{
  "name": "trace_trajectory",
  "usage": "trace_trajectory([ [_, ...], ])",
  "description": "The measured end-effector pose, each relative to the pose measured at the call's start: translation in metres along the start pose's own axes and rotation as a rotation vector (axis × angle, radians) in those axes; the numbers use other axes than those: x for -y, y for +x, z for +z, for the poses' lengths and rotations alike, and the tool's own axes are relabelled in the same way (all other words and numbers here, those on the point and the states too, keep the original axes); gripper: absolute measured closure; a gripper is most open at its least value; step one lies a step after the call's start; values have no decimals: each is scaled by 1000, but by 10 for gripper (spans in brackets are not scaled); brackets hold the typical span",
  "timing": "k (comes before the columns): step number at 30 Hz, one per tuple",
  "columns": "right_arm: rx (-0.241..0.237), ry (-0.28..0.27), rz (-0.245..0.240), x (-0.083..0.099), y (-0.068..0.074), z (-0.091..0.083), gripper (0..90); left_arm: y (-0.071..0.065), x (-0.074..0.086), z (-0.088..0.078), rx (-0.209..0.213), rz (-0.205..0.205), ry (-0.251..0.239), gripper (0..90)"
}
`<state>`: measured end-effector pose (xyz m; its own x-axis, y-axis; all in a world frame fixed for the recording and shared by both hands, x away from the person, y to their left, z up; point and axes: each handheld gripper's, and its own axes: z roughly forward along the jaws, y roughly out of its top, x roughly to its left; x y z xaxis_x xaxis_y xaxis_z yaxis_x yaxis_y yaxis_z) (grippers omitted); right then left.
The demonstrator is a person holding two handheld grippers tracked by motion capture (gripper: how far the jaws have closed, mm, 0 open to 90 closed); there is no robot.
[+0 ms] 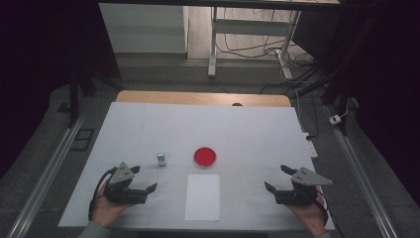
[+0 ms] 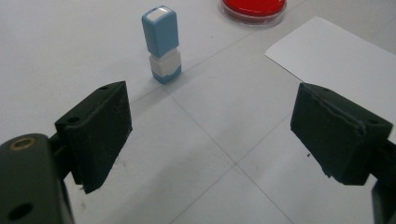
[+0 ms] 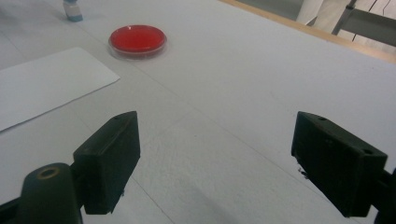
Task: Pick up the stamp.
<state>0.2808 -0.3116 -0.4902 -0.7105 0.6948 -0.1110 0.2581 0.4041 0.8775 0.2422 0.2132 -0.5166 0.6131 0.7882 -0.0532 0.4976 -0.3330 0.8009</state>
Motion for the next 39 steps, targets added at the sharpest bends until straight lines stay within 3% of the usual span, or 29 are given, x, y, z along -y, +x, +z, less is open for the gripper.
trace_trajectory([
  [5, -35, -6, 29, 3, -2, 4, 160, 4, -4, 4, 12, -29, 7, 133],
  [7, -50, 5, 36, 3, -3, 8, 161, 4, -4, 2, 15, -22, 6, 134],
  [10, -57, 19, 7, 2, 0, 9, 183, 2, -2, 0, 9, 10, 14, 136],
  [13, -63, 11, 14, 0, 3, 8, 191, 3, -1, -2, 8, 10, 7, 139],
  [19, -36, -4, 29, -1, 7, 2, 212, 3, -2, -5, 13, 19, -1, 150],
  [26, -42, 8, 21, 4, 6, 6, 224, 0, -2, -2, 19, 36, 16, 153],
  [31, -42, 4, 40, 6, 3, 8, 232, -2, -2, -3, 17, 37, 20, 155],
  [39, -44, -9, 17, 1, 8, 6, 246, -4, -6, -2, 20, 42, 27, 159],
])
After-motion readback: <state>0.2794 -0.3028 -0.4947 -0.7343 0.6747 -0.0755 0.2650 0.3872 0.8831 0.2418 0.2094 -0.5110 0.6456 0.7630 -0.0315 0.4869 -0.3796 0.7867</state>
